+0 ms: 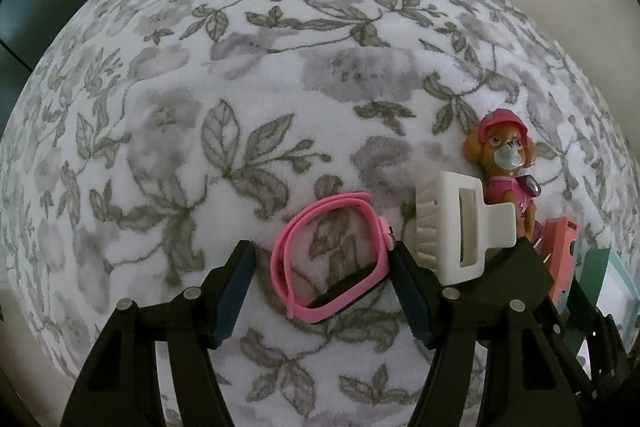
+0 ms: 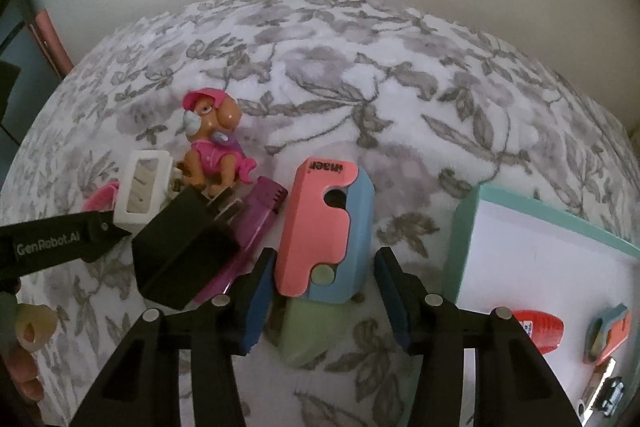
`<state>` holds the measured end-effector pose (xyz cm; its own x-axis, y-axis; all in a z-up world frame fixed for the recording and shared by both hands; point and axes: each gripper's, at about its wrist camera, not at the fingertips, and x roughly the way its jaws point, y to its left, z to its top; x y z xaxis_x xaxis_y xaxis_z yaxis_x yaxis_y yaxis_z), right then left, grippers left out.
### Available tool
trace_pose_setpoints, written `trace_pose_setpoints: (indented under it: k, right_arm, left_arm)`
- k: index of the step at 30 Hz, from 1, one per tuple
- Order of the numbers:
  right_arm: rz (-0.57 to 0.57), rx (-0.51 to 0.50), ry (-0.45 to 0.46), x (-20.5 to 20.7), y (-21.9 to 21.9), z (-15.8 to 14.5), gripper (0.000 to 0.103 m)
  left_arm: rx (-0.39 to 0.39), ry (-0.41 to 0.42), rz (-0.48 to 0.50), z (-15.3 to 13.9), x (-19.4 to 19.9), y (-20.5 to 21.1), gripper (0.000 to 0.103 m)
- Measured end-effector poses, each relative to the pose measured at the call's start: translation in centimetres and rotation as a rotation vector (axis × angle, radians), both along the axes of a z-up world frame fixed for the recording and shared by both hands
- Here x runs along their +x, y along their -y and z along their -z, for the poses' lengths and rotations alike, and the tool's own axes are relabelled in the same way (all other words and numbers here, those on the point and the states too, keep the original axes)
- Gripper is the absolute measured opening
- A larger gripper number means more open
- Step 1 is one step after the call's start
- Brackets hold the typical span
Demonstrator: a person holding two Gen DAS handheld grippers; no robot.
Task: Organize rigid objects
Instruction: 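Grasp the pink watch band with the left gripper while the right grasps the pink-blue toy piece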
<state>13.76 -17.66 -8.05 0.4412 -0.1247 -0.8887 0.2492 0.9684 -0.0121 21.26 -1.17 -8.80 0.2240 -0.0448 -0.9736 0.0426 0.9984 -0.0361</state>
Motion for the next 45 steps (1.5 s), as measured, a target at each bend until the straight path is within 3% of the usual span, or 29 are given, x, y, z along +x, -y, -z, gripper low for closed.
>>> trace_pose_setpoints:
  k: [10, 14, 15, 20, 32, 35, 37, 45]
  right_arm:
    - [0.002, -0.015, 0.012, 0.1, -0.2, 0.0, 0.054]
    - [0.003, -0.012, 0.014, 0.1, -0.1, 0.0, 0.051]
    - [0.005, -0.009, 0.016, 0.1, -0.1, 0.0, 0.047]
    - [0.015, 0.019, 0.017, -0.1, 0.1, -0.2, 0.047]
    - [0.034, 0.048, 0.106, -0.9, 1.1, -3.9, 0.044]
    - [0.031, 0.041, 0.130, -1.1, 1.3, -5.1, 0.035]
    - [0.028, 0.046, 0.138, -1.3, 1.3, -5.5, 0.024]
    - [0.022, 0.070, 0.123, -1.6, 2.2, -5.0, 0.022]
  left_arm:
    - [0.013, 0.007, 0.000, 0.0, -0.3, 0.3, 0.069]
    - [0.003, 0.014, 0.010, -0.4, -0.5, 0.4, 0.058]
    - [0.002, 0.017, 0.009, -0.6, -0.5, 0.5, 0.058]
    - [-0.014, 0.024, 0.006, -1.2, -0.5, 0.3, 0.057]
    - [-0.069, 0.145, 0.003, -7.1, -1.2, -0.4, 0.057]
    - [-0.074, 0.175, 0.015, -8.4, -1.5, 0.1, 0.057]
    - [-0.073, 0.189, 0.025, -9.1, -1.6, 0.6, 0.057]
    - [-0.073, 0.176, 0.045, -9.1, -1.7, 1.8, 0.057]
